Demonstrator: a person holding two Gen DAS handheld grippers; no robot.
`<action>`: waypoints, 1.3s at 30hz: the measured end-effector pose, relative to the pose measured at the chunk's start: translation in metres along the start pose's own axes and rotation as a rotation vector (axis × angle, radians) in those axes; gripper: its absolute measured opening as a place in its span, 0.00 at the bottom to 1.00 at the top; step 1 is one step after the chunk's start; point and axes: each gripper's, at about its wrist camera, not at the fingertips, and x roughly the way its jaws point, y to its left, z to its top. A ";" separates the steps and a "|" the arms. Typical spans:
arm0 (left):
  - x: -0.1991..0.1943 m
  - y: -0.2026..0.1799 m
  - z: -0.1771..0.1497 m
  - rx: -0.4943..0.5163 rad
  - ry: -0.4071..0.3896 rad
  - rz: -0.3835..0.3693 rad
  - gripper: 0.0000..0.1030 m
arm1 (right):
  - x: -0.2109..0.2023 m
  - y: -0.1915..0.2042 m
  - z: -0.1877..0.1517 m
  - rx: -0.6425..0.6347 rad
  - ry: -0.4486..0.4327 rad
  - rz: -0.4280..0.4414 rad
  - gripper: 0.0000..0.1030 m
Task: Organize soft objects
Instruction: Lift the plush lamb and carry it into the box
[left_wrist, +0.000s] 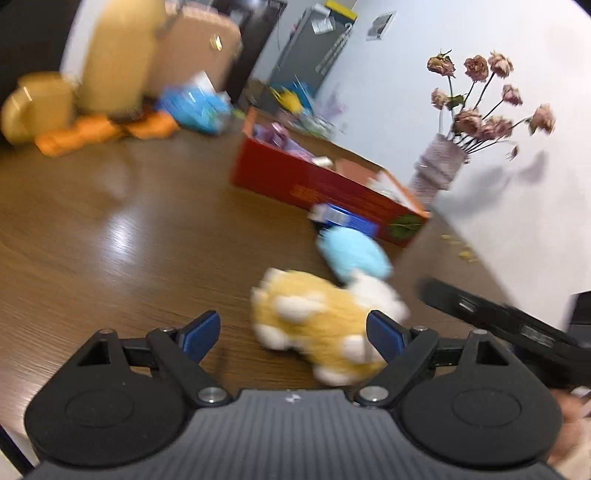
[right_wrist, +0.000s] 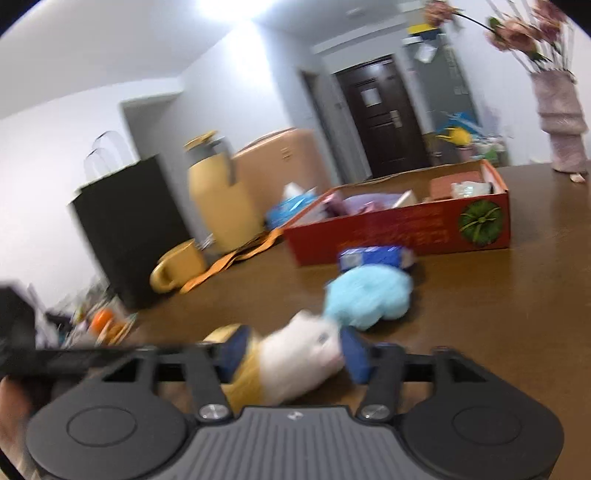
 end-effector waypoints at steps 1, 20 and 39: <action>0.008 0.000 0.003 -0.028 0.015 -0.032 0.84 | 0.010 -0.006 0.004 0.029 -0.007 0.008 0.72; 0.016 0.034 0.011 -0.141 0.044 -0.064 0.57 | 0.025 0.003 -0.020 0.199 0.145 0.022 0.55; 0.143 -0.082 0.195 0.059 0.013 -0.347 0.45 | 0.016 -0.053 0.135 0.184 -0.082 -0.122 0.38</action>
